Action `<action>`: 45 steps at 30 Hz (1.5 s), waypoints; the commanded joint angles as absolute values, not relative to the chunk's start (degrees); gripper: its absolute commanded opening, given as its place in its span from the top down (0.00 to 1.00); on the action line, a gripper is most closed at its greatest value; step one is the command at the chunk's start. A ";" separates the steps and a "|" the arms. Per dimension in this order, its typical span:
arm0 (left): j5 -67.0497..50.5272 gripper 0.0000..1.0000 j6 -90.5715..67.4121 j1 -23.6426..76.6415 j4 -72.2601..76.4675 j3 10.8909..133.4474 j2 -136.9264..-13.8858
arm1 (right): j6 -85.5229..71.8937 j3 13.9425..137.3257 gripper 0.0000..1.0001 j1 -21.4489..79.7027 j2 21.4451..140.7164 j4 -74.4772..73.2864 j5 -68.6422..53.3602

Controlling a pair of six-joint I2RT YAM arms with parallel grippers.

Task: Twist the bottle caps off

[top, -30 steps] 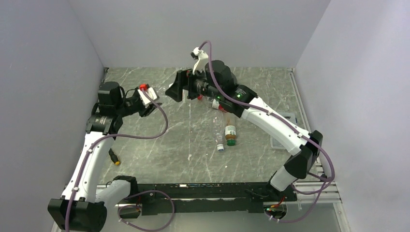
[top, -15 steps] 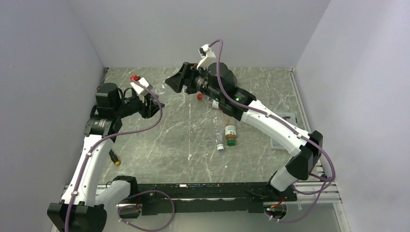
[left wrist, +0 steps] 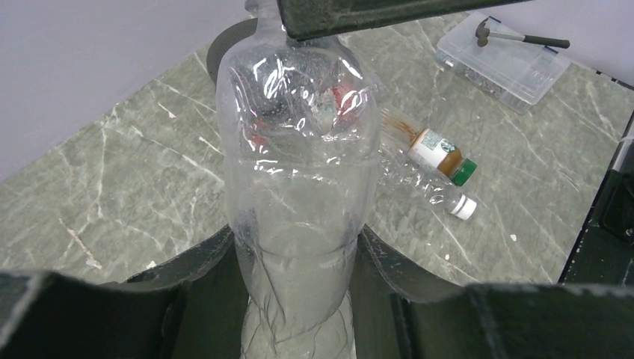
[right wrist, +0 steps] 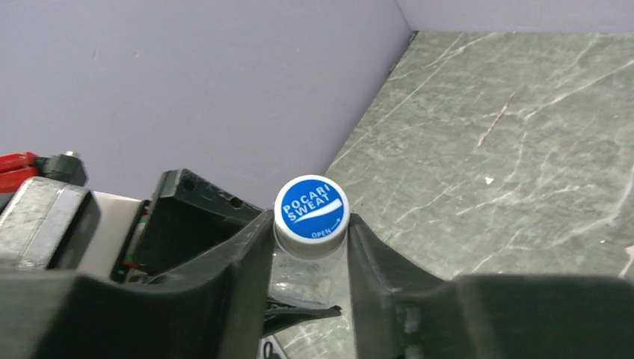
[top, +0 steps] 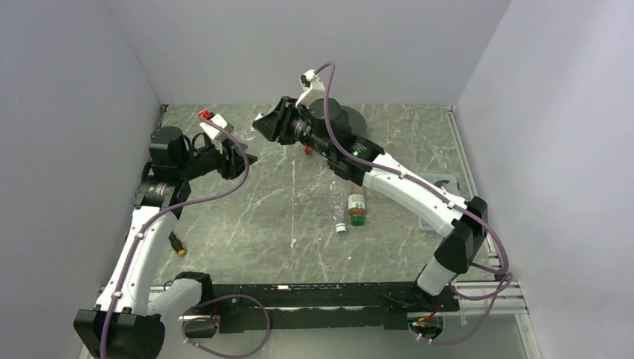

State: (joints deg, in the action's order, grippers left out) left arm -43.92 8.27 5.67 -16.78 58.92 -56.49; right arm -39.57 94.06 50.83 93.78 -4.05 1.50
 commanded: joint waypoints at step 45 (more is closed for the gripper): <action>-82.58 0.01 3.66 6.70 -32.92 65.08 -57.82 | -27.60 74.94 1.00 55.46 77.37 21.82 -13.67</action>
State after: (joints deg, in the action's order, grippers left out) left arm -77.21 5.32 6.46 -33.95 64.86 -58.35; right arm -26.79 75.85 55.33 80.14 15.31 -11.18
